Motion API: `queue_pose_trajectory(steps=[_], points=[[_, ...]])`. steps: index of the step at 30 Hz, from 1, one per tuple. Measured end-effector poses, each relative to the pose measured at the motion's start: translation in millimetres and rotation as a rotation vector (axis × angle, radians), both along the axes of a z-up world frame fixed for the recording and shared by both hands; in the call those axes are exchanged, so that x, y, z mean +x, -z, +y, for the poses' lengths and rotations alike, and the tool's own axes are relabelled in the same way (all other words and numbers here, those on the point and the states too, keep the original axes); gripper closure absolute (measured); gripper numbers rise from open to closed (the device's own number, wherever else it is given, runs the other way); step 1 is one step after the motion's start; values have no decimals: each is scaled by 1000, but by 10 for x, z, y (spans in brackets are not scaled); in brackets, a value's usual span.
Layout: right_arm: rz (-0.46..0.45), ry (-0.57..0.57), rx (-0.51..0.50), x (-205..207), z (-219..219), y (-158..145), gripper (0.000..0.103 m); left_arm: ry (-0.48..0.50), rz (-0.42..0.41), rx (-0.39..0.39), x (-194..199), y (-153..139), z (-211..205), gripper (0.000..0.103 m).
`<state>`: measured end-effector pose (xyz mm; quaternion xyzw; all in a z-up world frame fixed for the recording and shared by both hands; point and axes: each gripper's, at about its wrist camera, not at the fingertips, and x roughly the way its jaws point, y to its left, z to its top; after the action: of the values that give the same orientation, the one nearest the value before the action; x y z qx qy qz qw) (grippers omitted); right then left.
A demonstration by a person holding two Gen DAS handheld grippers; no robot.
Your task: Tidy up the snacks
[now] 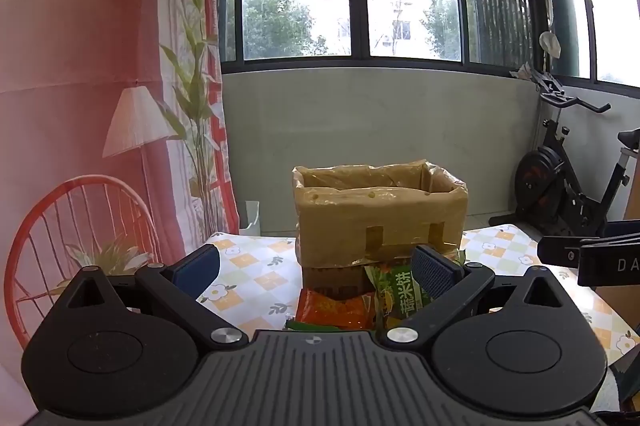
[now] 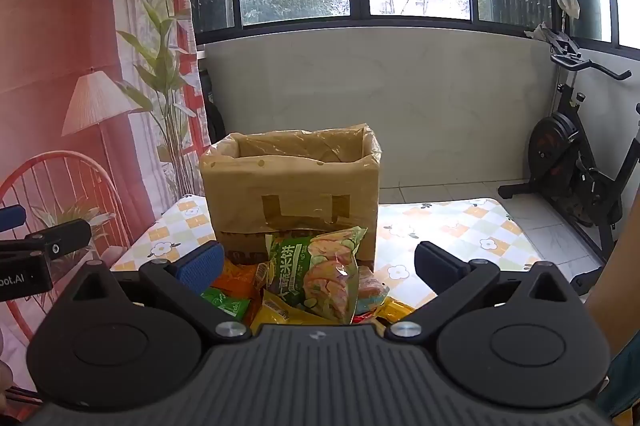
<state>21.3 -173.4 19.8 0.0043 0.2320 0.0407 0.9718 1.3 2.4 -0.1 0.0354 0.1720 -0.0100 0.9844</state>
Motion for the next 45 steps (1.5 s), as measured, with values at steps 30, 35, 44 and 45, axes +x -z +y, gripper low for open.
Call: queue_pose_trajectory(steps=[30,35,44,45], points=[[19,-6,-40,-14,6,71,0,15,-3,7,25,22,-32,0],[19,-5,-39,-13,-2,69,0,15,0,7,41,24,-25,0],[21,-3,-39,-9,16,68,0,16,4,6,45,29,-26,0],[21,-4,-39,-9,16,67,0,16,5,6,40,30,-30,0]])
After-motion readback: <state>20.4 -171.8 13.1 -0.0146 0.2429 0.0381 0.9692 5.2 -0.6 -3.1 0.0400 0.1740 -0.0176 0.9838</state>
